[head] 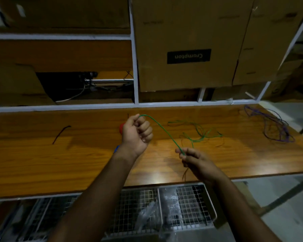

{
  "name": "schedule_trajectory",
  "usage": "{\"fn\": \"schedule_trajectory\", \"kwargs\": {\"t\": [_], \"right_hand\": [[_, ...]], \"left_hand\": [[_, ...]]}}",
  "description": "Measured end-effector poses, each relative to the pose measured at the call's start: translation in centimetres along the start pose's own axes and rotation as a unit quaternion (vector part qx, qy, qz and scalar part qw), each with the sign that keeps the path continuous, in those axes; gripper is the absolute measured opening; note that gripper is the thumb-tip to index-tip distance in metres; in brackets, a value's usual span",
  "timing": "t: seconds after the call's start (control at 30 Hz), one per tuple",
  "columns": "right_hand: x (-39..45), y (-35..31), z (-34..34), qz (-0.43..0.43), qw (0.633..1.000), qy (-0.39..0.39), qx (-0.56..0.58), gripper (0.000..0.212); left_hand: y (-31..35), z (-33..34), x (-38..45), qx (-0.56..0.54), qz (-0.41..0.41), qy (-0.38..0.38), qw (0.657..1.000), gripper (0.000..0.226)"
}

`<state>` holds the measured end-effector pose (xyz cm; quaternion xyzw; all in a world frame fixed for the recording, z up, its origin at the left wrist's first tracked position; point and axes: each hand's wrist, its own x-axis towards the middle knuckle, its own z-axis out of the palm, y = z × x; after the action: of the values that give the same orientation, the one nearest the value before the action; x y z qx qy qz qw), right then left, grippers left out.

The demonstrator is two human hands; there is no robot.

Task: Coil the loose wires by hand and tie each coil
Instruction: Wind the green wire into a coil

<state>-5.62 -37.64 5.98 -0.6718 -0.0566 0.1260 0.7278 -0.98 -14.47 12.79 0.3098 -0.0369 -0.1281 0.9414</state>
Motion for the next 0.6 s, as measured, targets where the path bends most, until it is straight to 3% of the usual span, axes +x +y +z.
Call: {"fn": "schedule_trajectory", "kwargs": {"t": [0.07, 0.2, 0.27, 0.33, 0.43, 0.47, 0.57, 0.6], "right_hand": [[-0.1, 0.8, 0.2, -0.018, 0.999, 0.027, -0.03, 0.025], [-0.2, 0.9, 2.3, -0.06, 0.968, 0.172, -0.174, 0.008], [-0.2, 0.0, 3.5, -0.06, 0.94, 0.213, -0.261, 0.021], [-0.4, -1.2, 4.9, -0.049, 0.909, 0.178, -0.373, 0.027], [-0.6, -3.5, 6.8, -0.057, 0.805, 0.135, -0.574, 0.03], [-0.7, -4.5, 7.3, -0.064, 0.796, 0.108, -0.592, 0.028], [-1.3, -7.7, 8.3, -0.072, 0.82, -0.017, -0.568, 0.033], [-1.5, -8.5, 8.4, -0.096, 0.804, -0.043, -0.585, 0.036]], "left_hand": [[0.5, 0.7, 0.4, -0.014, 0.005, -0.007, 1.0, 0.039], [1.3, 1.9, 0.4, -0.018, 0.009, -0.028, 0.999, 0.038], [1.6, 2.4, 0.2, -0.009, 0.011, -0.036, 0.999, 0.038], [1.7, 2.5, 0.1, 0.01, 0.007, -0.04, 0.999, 0.041], [1.8, 2.0, 0.0, 0.048, -0.009, -0.048, 0.998, 0.046], [1.8, 1.8, 0.0, 0.058, -0.012, -0.051, 0.997, 0.046], [2.1, 1.3, -0.4, 0.092, -0.01, -0.051, 0.994, 0.043], [2.1, 1.3, -0.6, 0.111, -0.005, -0.05, 0.993, 0.042]]}}
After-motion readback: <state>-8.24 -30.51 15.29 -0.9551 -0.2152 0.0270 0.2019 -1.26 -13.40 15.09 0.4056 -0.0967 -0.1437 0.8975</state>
